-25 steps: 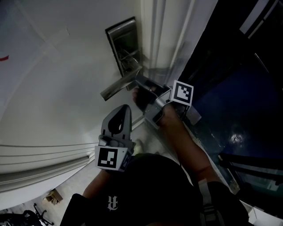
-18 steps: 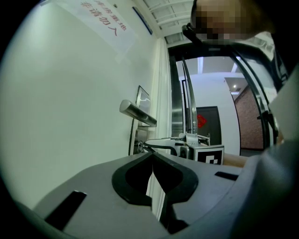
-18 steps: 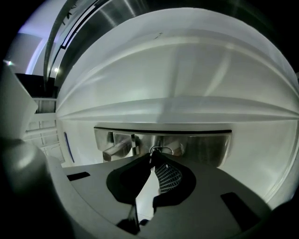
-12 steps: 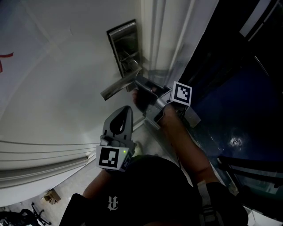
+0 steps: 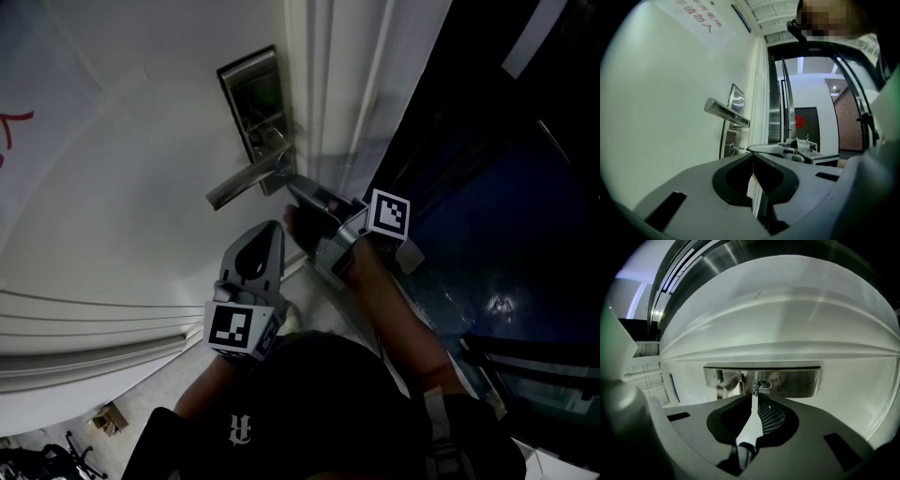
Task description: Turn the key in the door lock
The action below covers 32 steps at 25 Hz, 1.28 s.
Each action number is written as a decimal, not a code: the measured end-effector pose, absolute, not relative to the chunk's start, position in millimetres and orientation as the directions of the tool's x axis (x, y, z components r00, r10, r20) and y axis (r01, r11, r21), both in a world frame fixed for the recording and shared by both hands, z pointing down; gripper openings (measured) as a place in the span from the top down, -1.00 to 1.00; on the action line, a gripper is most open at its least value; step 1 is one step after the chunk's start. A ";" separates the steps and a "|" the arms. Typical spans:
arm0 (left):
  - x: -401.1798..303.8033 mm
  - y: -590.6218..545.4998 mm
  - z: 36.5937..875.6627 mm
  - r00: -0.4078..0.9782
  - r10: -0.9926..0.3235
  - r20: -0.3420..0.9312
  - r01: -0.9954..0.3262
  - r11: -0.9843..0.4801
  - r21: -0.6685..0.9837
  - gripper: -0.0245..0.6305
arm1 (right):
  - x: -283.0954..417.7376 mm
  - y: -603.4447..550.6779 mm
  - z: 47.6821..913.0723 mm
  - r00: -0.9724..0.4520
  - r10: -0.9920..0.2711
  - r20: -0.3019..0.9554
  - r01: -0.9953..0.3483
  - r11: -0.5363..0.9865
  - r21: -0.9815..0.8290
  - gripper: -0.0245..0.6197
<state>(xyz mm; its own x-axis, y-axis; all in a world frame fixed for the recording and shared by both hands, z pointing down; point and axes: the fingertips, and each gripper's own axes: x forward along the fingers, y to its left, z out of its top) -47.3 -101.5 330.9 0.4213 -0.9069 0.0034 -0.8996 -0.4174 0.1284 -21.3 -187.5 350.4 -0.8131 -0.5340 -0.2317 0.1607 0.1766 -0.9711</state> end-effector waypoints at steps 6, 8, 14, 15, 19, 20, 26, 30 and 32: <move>-39.3 -105.8 319.4 0.433 -0.901 -0.008 -0.894 -0.431 0.123 0.91 | -13.2 -162.0 344.3 -0.828 -0.521 -0.208 -0.005 0.377 -0.926 0.86; -35.9 -105.7 316.8 0.437 -0.900 -0.010 -0.893 -0.435 0.114 0.91 | -8.2 -157.2 339.9 -0.830 -0.534 -0.164 -0.141 0.485 -0.863 0.86; -29.8 -102.7 313.8 0.439 -0.898 -0.018 -0.893 -0.438 0.104 0.91 | 5.7 -148.3 328.3 -0.805 -0.591 -0.042 -0.468 0.677 -0.568 0.88; -29.7 -102.0 313.3 0.438 -0.899 -0.020 -0.894 -0.438 0.096 0.91 | 5.9 -145.8 327.5 -0.799 -0.601 -0.036 -0.495 0.690 -0.529 0.88; -30.8 -99.4 313.1 0.426 -0.904 -0.013 -0.902 -0.426 0.067 0.91 | 4.1 -133.6 330.4 -0.766 -0.642 -0.015 -0.591 0.714 -0.374 0.88; -31.4 -99.7 312.8 0.422 -0.906 -0.013 -0.904 -0.422 0.063 0.91 | 2.5 -130.3 330.5 -0.763 -0.646 -0.008 -0.609 0.724 -0.324 0.88; -36.2 -99.3 314.3 0.404 -0.914 -0.021 -0.912 -0.405 0.065 0.91 | -4.6 -120.3 330.1 -0.756 -0.654 0.017 -0.649 0.747 -0.143 0.88; -38.3 -97.5 315.0 0.401 -0.916 -0.024 -0.913 -0.402 0.068 0.91 | -6.2 -119.3 332.4 -0.755 -0.655 0.021 -0.650 0.744 -0.155 0.88; -39.5 -97.5 315.2 0.402 -0.915 -0.027 -0.913 -0.403 0.069 0.91 | -6.6 -120.0 332.0 -0.754 -0.657 0.019 -0.651 0.742 -0.160 0.88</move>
